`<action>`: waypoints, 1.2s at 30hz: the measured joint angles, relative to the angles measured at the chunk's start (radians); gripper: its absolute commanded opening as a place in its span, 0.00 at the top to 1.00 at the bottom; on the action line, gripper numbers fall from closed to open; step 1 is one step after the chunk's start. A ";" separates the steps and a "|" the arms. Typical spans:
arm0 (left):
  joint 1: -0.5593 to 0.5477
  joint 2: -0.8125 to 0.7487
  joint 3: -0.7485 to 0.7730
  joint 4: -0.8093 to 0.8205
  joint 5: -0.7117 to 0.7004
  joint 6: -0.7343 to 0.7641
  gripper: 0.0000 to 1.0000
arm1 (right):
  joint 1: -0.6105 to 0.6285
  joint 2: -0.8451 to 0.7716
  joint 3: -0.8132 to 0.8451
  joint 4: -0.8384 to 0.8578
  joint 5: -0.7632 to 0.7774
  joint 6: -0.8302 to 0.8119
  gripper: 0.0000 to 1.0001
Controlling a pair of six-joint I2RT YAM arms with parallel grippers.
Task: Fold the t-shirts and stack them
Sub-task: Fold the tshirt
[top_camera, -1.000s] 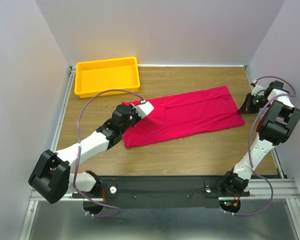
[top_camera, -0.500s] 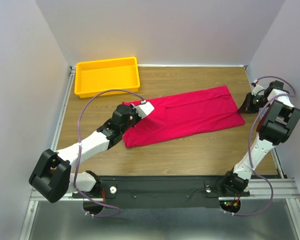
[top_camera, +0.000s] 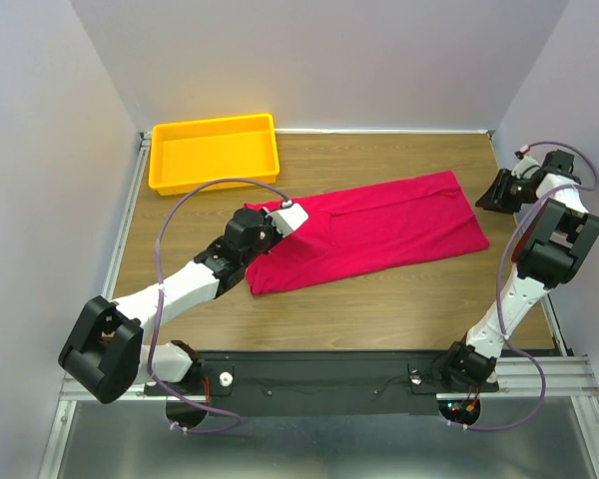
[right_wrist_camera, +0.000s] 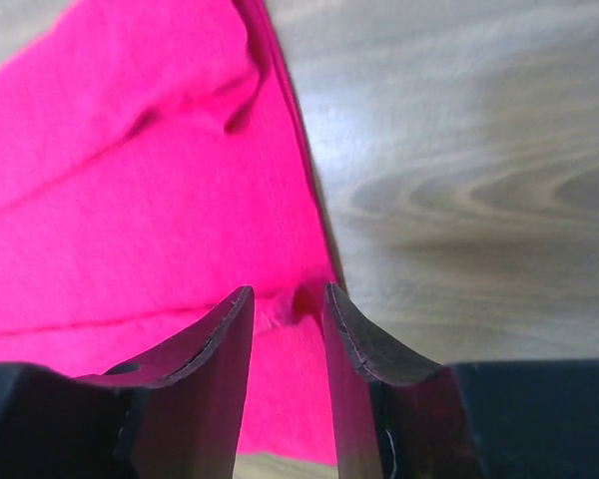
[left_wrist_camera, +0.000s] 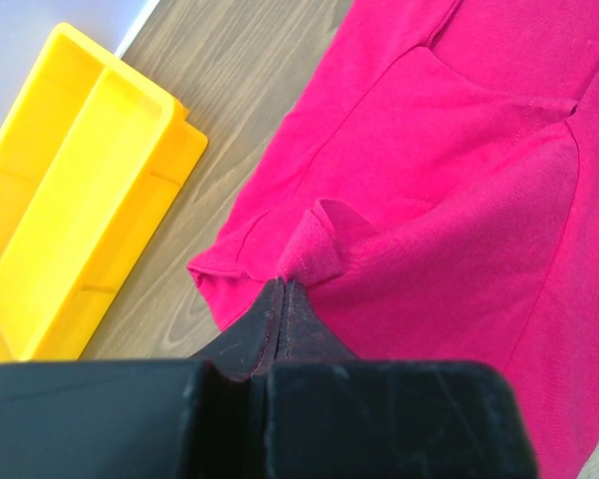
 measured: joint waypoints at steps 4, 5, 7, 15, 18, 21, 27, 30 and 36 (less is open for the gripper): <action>0.000 0.000 0.000 0.001 0.000 0.000 1.00 | 0.002 -0.001 0.012 0.035 -0.026 0.032 0.66; 0.000 0.000 0.000 0.001 0.001 0.000 1.00 | 0.002 -0.003 0.011 0.039 -0.042 0.033 0.67; 0.000 0.000 0.000 0.003 0.001 0.000 1.00 | 0.007 -0.013 -0.004 0.049 -0.080 0.030 0.67; 0.000 0.000 0.000 0.008 0.000 0.000 1.00 | 0.055 -0.173 -0.216 0.050 -0.177 -0.048 0.68; 0.000 0.001 0.000 0.012 0.001 0.003 1.00 | 0.069 -0.215 -0.270 0.049 -0.198 -0.069 0.68; 0.000 0.007 0.005 0.016 0.004 0.009 1.00 | 0.074 -0.242 -0.317 0.051 -0.206 -0.091 0.68; 0.000 0.046 0.035 0.027 0.006 0.027 1.00 | 0.123 -0.263 -0.398 0.048 -0.207 -0.150 0.69; 0.000 0.048 0.035 0.029 0.007 0.034 1.00 | 0.208 -0.263 -0.420 0.035 -0.207 -0.189 0.71; 0.000 0.048 0.035 0.030 0.006 0.045 1.00 | 0.396 -0.263 -0.431 0.019 -0.215 -0.245 0.73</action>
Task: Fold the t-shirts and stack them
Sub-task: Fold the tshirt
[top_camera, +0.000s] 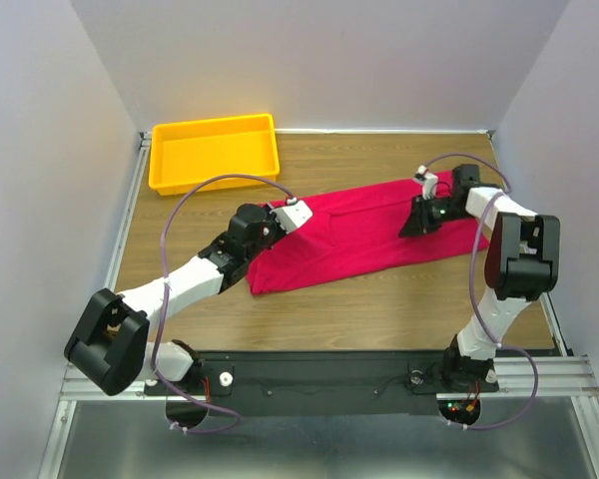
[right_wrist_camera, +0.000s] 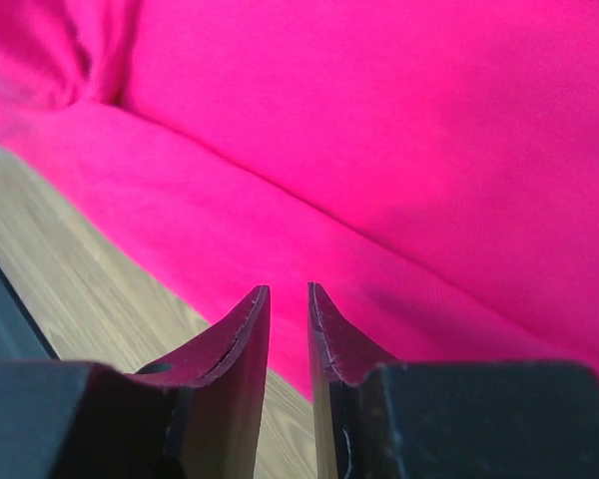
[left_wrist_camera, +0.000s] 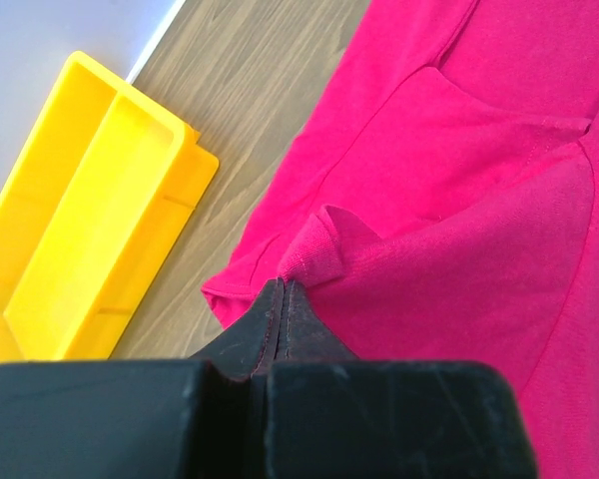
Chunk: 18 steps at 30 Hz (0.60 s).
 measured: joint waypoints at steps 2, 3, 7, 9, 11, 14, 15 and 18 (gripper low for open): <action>0.000 0.000 0.000 0.000 0.000 0.002 1.00 | 0.053 0.001 0.000 -0.001 0.000 -0.014 0.73; 0.000 0.000 0.000 0.000 0.000 0.002 1.00 | 0.085 0.002 0.000 -0.001 0.001 -0.020 0.74; 0.000 0.000 0.000 0.000 0.000 0.004 1.00 | 0.174 0.019 0.001 -0.002 0.001 -0.027 0.75; 0.000 0.000 0.000 0.000 -0.001 0.005 1.00 | 0.209 0.036 0.001 -0.003 0.005 -0.027 0.75; 0.000 0.000 0.000 0.000 -0.001 0.006 1.00 | 0.226 0.048 0.001 -0.004 0.010 -0.027 0.75; 0.002 0.002 0.000 0.002 -0.001 0.009 1.00 | 0.253 0.066 0.000 -0.004 0.025 -0.027 0.76; 0.002 0.005 0.000 0.004 -0.002 0.009 1.00 | 0.256 0.069 0.000 -0.004 0.028 -0.026 0.76; 0.002 0.023 0.002 0.011 -0.002 0.014 1.00 | 0.267 0.075 -0.002 -0.004 0.043 -0.026 0.76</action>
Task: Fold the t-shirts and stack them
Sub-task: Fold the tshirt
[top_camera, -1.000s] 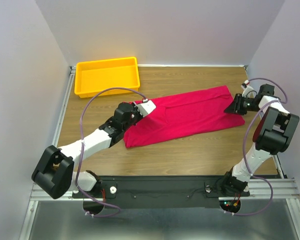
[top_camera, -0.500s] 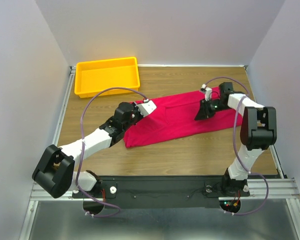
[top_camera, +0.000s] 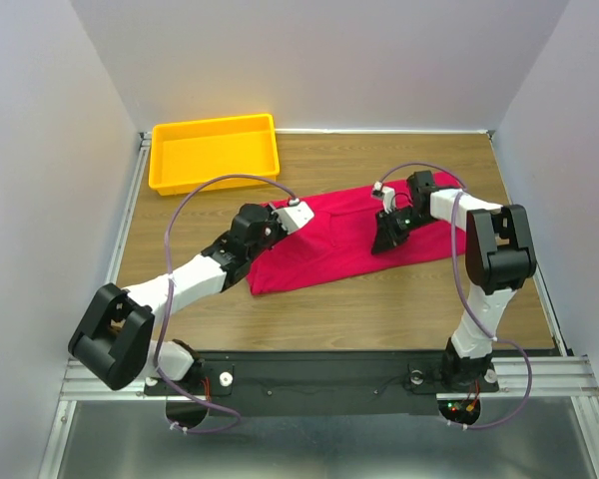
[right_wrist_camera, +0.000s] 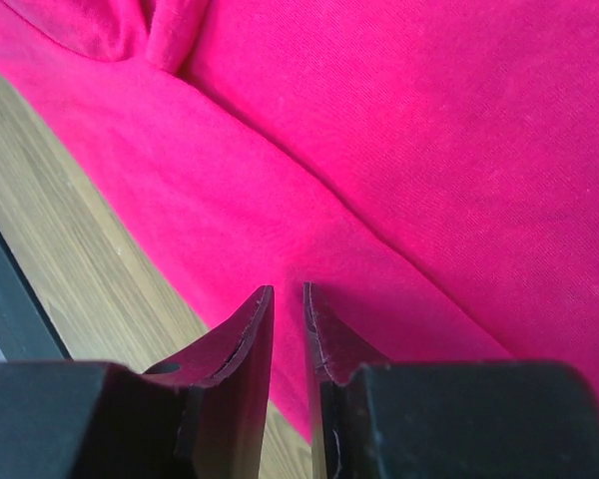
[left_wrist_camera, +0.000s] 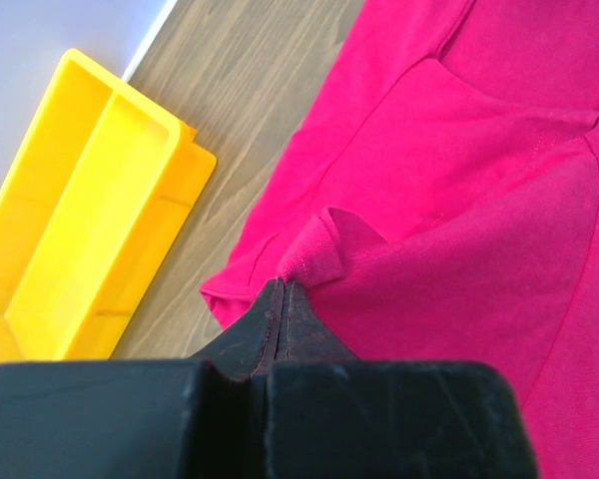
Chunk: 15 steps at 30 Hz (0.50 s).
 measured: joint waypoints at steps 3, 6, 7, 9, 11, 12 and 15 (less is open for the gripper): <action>0.000 0.018 0.003 0.000 -0.001 0.006 1.00 | 0.003 0.001 -0.002 0.001 0.018 0.003 0.76; 0.000 0.030 0.016 0.002 -0.001 0.012 1.00 | 0.006 0.001 -0.005 0.005 0.032 0.004 0.77; 0.000 0.032 0.021 0.003 -0.001 0.014 1.00 | 0.006 0.001 -0.010 0.008 0.034 0.004 0.77; 0.000 0.036 0.032 0.005 -0.001 0.018 1.00 | 0.006 0.001 -0.022 0.008 0.035 0.009 0.77; 0.000 0.041 0.041 0.006 -0.001 0.022 1.00 | 0.007 0.001 -0.024 0.012 0.035 0.012 0.77; 0.000 0.043 0.045 0.007 -0.001 0.026 1.00 | 0.007 0.001 -0.025 0.013 0.035 0.015 0.77; 0.000 0.052 0.051 0.010 -0.001 0.035 1.00 | 0.008 0.001 -0.025 0.014 0.037 0.019 0.78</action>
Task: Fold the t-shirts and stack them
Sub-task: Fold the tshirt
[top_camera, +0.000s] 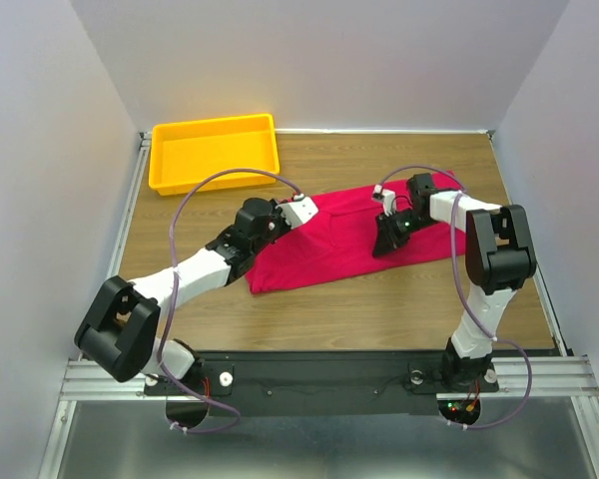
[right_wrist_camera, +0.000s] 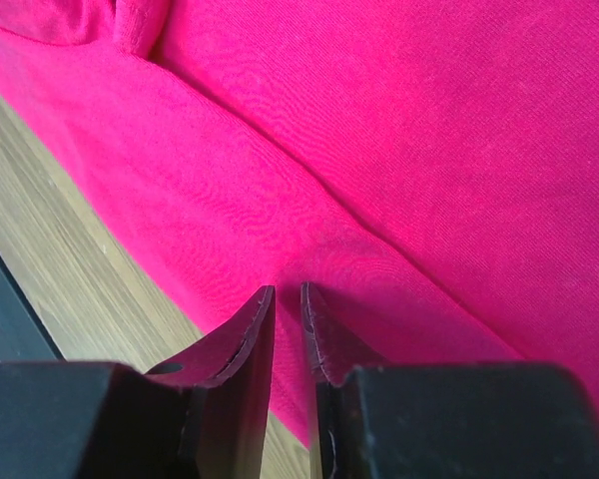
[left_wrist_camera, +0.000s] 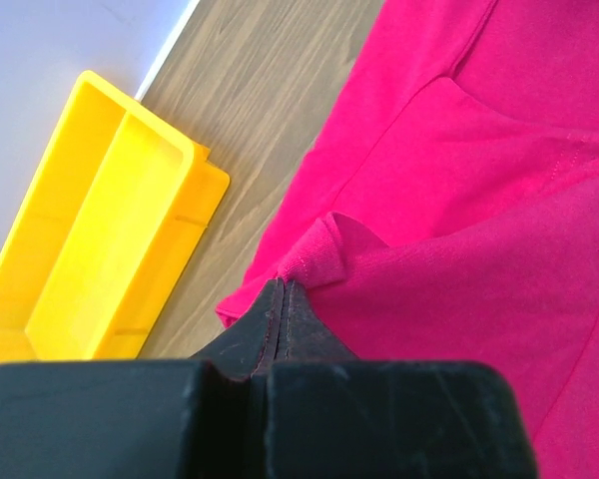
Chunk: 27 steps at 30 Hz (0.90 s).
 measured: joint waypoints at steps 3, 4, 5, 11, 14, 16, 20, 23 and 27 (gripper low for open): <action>0.000 0.015 0.008 0.002 0.000 0.009 1.00 | 0.005 0.000 0.000 0.004 0.002 0.007 0.78; 0.000 0.023 0.013 0.002 0.000 0.012 1.00 | 0.006 0.000 -0.001 0.005 0.003 0.008 0.78; 0.000 0.028 0.016 0.002 0.001 0.016 1.00 | 0.008 0.000 -0.001 0.006 0.004 0.011 0.78; 0.000 0.069 0.044 0.002 0.001 0.039 1.00 | 0.013 0.000 -0.002 0.013 0.007 0.021 0.78; 0.000 0.091 0.055 0.003 0.001 0.045 1.00 | 0.013 0.000 -0.003 0.016 0.008 0.023 0.78; 0.001 0.110 0.060 0.004 0.001 0.049 1.00 | 0.013 0.000 -0.005 0.020 0.008 0.026 0.78; 0.003 0.148 0.071 0.005 0.002 0.053 1.00 | 0.014 0.000 -0.007 0.021 0.010 0.026 0.78; 0.004 0.174 0.088 0.006 0.003 0.056 1.00 | 0.014 0.000 -0.007 0.023 0.014 0.027 0.78; 0.004 0.205 0.116 0.009 0.004 0.056 1.00 | 0.016 -0.002 -0.007 0.023 0.016 0.026 0.70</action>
